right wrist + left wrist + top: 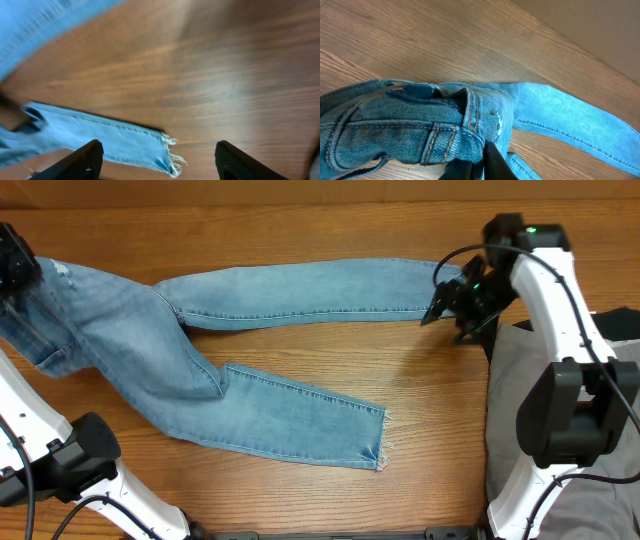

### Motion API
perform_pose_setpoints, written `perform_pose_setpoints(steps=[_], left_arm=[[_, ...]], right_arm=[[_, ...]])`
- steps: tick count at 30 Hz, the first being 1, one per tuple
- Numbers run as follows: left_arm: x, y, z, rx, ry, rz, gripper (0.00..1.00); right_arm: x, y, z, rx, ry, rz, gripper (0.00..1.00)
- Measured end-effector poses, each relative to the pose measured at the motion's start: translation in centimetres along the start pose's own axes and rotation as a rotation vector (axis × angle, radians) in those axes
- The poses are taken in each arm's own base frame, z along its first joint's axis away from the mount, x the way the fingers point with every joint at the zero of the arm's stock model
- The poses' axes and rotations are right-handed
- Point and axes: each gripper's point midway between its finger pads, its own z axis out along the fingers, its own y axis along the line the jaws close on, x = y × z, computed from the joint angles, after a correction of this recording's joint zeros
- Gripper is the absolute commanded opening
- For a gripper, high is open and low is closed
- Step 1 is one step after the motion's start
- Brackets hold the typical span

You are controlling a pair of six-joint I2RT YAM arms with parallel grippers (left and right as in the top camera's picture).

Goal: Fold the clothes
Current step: 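Grasp the upper leg hem with the right gripper and pull it right, then grasp the lower leg hem with the right gripper and straighten it right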

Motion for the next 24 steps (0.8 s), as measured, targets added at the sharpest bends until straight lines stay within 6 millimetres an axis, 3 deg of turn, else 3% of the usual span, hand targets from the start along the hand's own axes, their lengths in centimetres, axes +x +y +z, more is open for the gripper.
perform_pose_setpoints(steps=[6,12,18,24], left_arm=[[0.0,0.0,0.0,0.000,0.000,0.000,0.10],[0.0,0.0,0.0,0.000,0.000,0.000,0.09],[0.0,0.0,0.0,0.000,0.000,0.000,0.10],[0.0,0.0,0.0,0.000,0.000,0.000,0.11]], right_arm=[[3.7,0.8,3.8,0.060,0.121,-0.060,0.69],[8.1,3.0,7.0,0.149,0.182,-0.156,0.70],[13.5,3.7,9.0,0.193,0.101,-0.262,0.83],[14.0,1.4,12.9,0.177,0.075,-0.239,0.82]])
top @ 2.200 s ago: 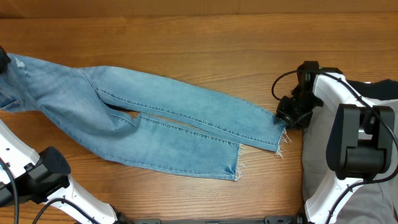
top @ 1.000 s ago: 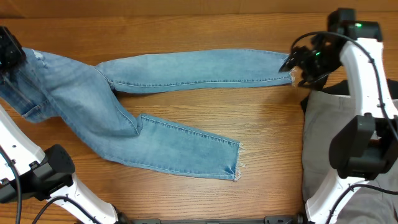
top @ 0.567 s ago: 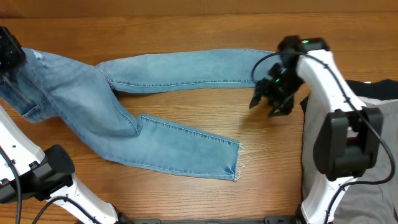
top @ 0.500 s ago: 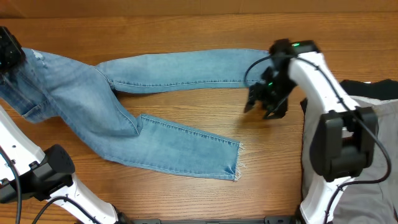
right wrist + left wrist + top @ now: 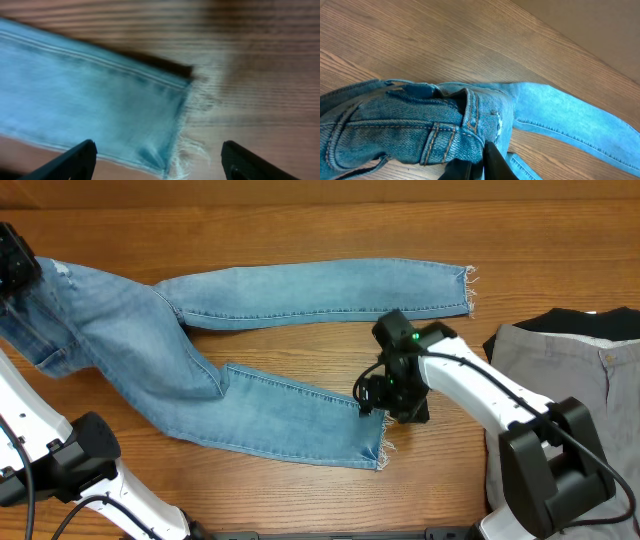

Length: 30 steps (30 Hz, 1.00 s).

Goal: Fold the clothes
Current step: 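Grasp the lower leg hem with the right gripper and straighten it right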

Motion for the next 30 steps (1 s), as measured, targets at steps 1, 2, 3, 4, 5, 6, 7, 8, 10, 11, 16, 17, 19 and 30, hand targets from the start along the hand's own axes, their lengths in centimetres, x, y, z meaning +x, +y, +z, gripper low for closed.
perform_pose_setpoints(steps=[1,2,3,4,5,6,7,8,10,11,16,17,19,30], left_arm=[[0.0,0.0,0.0,0.000,0.000,0.000,0.10],[0.0,0.0,0.0,0.000,0.000,0.000,0.11],[0.0,0.0,0.0,0.000,0.000,0.000,0.11],[0.0,0.0,0.0,0.000,0.000,0.000,0.11],[0.0,0.0,0.0,0.000,0.000,0.000,0.11],[0.0,0.0,0.0,0.000,0.000,0.000,0.11],[0.0,0.0,0.0,0.000,0.000,0.000,0.11],[0.0,0.0,0.0,0.000,0.000,0.000,0.11],[0.0,0.0,0.0,0.000,0.000,0.000,0.11],[0.0,0.0,0.0,0.000,0.000,0.000,0.11],[0.0,0.0,0.0,0.000,0.000,0.000,0.11],[0.0,0.0,0.0,0.000,0.000,0.000,0.12],[0.0,0.0,0.0,0.000,0.000,0.000,0.13],[-0.1,-0.1,-0.1,0.002,-0.005,0.006,0.27]], right_arm=[[0.1,-0.3,0.8,-0.010,0.000,0.011,0.81],[0.1,-0.5,1.4,-0.018,-0.001,0.016,0.79],[0.2,-0.7,1.9,-0.025,0.001,0.019,0.76],[0.3,-0.7,2.2,-0.030,0.002,0.020,0.70],[0.4,-0.7,2.4,-0.037,0.004,0.020,0.65],[0.4,-0.6,2.5,-0.046,0.003,0.017,0.61],[0.4,-0.5,2.5,-0.052,0.003,0.020,0.57],[0.3,-0.4,2.6,-0.058,0.002,0.016,0.53],[0.3,-0.1,2.6,-0.075,0.001,0.011,0.45],[0.3,0.1,2.6,-0.085,0.001,0.005,0.37],[0.4,0.5,2.6,-0.109,0.009,-0.009,0.04],[0.4,0.3,2.6,-0.104,0.011,-0.005,0.04],[0.6,-0.5,2.5,-0.076,0.022,0.024,0.04],[-7.6,-11.6,-12.1,0.046,-0.267,0.465,0.04]])
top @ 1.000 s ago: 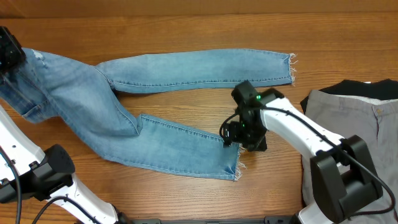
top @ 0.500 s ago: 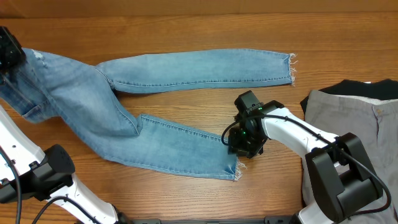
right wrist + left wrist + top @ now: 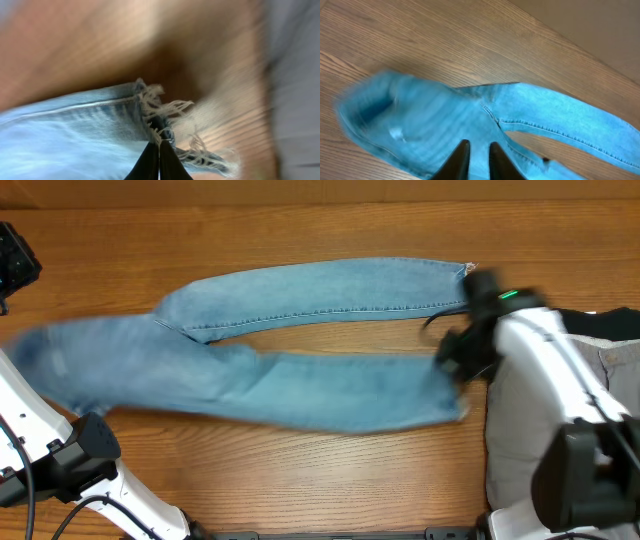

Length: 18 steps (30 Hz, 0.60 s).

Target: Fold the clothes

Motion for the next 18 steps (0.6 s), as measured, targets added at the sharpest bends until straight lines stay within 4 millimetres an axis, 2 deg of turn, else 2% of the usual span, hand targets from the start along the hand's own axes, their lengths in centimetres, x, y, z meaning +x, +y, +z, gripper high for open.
perform_pose_setpoints(steps=[2,4,8,13,18], left_arm=[[0.0,0.0,0.0,0.000,0.000,0.004,0.35],[0.0,0.0,0.0,0.000,0.000,0.003,0.42],[0.0,0.0,0.0,0.000,0.000,0.002,0.47],[0.0,0.0,0.0,0.000,0.000,0.002,0.52],[0.1,-0.1,0.1,0.001,0.003,0.004,0.57]], right_arm=[[-2.7,-1.2,-2.7,-0.041,-0.073,0.052,0.04],[-4.0,-2.7,-4.2,-0.054,-0.105,0.092,0.04],[-5.2,-5.2,-4.7,-0.054,-0.117,0.142,0.04],[-7.6,-8.5,-5.2,-0.050,-0.182,0.235,0.04],[-8.9,-11.5,-6.0,-0.063,-0.214,0.317,0.04]])
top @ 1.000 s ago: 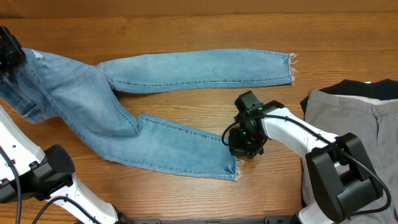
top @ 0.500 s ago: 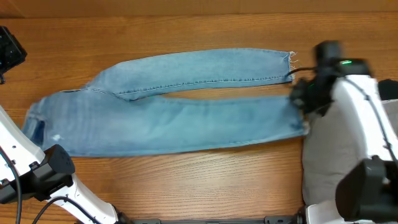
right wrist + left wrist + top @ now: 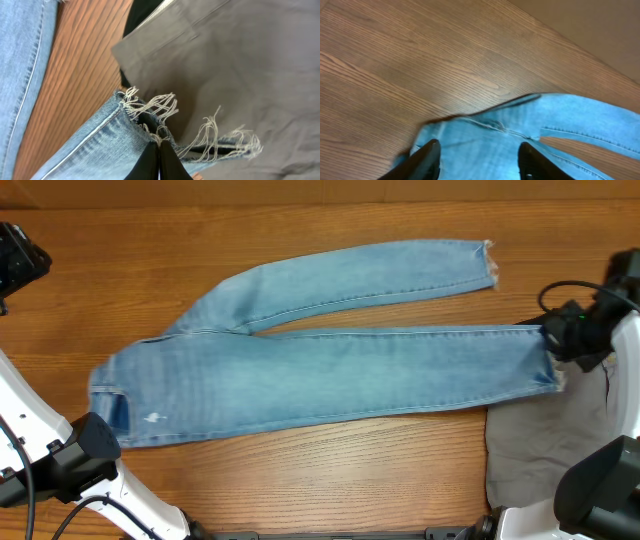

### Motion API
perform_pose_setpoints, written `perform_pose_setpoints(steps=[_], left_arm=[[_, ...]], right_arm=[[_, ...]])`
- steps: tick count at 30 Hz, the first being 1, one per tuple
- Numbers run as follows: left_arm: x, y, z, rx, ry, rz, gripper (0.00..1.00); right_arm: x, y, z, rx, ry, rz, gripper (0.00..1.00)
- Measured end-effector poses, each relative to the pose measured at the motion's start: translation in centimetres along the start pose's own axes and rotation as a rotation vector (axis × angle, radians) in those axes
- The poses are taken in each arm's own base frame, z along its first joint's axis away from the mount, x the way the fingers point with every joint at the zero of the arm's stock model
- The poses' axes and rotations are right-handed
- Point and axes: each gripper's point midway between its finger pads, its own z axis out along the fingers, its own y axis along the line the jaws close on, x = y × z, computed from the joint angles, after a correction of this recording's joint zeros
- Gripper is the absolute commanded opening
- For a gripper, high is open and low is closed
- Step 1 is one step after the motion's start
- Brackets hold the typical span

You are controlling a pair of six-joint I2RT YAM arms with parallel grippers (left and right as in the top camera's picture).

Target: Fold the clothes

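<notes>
Light blue jeans [image 3: 330, 380] lie spread across the table, waist at the left and both legs running right. The upper leg ends in a frayed hem [image 3: 488, 262]. My right gripper [image 3: 160, 144] is shut on the frayed hem of the lower leg, at the table's right [image 3: 556, 348], over the edge of the grey trousers. My left gripper [image 3: 479, 146] hangs open above the table's far left, jaws wide apart, with the jeans' crotch area [image 3: 490, 145] below it and nothing held.
Grey trousers [image 3: 545, 465] lie at the right front, with a black garment [image 3: 142, 17] beside them. Bare wooden tabletop [image 3: 330, 480] runs along the front and back.
The jeans have shifted right and lie stretched out flatter. My right gripper, still shut on the lower hem, is further right, over the grey trousers. My left gripper's jaws now stand wide apart.
At first my left gripper was shut on the waistband at the far left, and the right one was open near the upper leg's hem. Then the right gripper was open over the lower leg's hem. It then held that hem further right; now both legs lie nearly parallel.
</notes>
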Motion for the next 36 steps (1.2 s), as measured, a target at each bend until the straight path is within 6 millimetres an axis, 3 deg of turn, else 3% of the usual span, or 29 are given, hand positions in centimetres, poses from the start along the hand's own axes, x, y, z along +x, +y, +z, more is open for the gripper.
perform_pose_setpoints(steps=[6,8,9,14,19,27,36], left_arm=[[1.9,-0.6,2.4,0.008,0.105,0.016,0.59],[3.0,-0.9,4.0,0.014,0.164,0.023,0.59],[3.8,-1.1,4.8,0.016,0.199,0.024,0.58],[6.2,-1.6,8.6,0.018,0.312,0.035,0.59],[8.8,-0.7,11.5,-0.007,0.414,0.023,0.59],[14.1,2.9,13.7,-0.144,0.604,0.001,0.55],[19.0,8.9,16.1,-0.266,0.718,-0.138,0.54]], right_arm=[[-1.4,0.1,-1.1,-0.041,-0.033,0.002,0.04],[-1.1,0.3,-1.1,-0.055,-0.020,0.004,0.47],[-0.9,0.4,-1.1,-0.060,-0.011,-0.002,0.52],[0.8,1.3,-1.2,-0.108,0.063,-0.045,0.55],[4.4,4.1,-1.3,-0.169,0.166,-0.183,0.56],[9.7,9.2,-1.4,-0.230,0.242,-0.401,0.57],[13.0,11.4,-1.5,-0.242,0.284,-0.512,0.60]])
